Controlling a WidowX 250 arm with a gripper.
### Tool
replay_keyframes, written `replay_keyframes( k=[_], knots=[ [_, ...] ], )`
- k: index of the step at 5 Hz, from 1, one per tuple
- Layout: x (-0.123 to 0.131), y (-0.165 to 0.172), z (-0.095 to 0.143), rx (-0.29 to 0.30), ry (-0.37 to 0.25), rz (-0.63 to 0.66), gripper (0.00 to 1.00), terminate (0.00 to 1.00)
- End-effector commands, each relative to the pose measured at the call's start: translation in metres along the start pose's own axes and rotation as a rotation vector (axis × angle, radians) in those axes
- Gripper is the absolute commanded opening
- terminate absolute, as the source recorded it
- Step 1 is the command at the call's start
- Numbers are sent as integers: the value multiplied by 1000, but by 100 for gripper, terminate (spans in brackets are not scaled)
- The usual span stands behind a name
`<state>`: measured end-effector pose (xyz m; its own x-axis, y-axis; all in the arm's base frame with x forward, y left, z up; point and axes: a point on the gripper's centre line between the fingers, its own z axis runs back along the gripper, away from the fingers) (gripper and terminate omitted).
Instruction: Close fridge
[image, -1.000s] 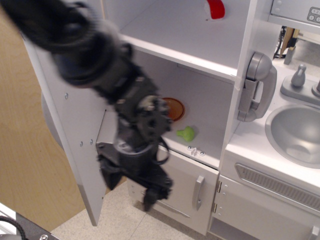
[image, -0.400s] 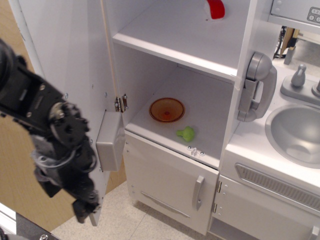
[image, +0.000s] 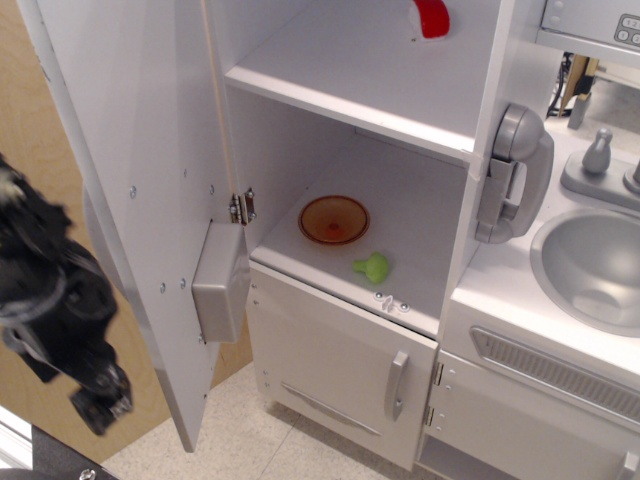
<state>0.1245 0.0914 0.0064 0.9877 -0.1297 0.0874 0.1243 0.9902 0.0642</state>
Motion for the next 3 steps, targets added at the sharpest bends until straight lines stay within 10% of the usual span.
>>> replay_keyframes(
  k=[1, 3],
  knots=[
    [23, 45, 1, 31, -45, 43, 100, 0],
    [39, 71, 14, 40, -27, 100, 100, 0]
  ],
)
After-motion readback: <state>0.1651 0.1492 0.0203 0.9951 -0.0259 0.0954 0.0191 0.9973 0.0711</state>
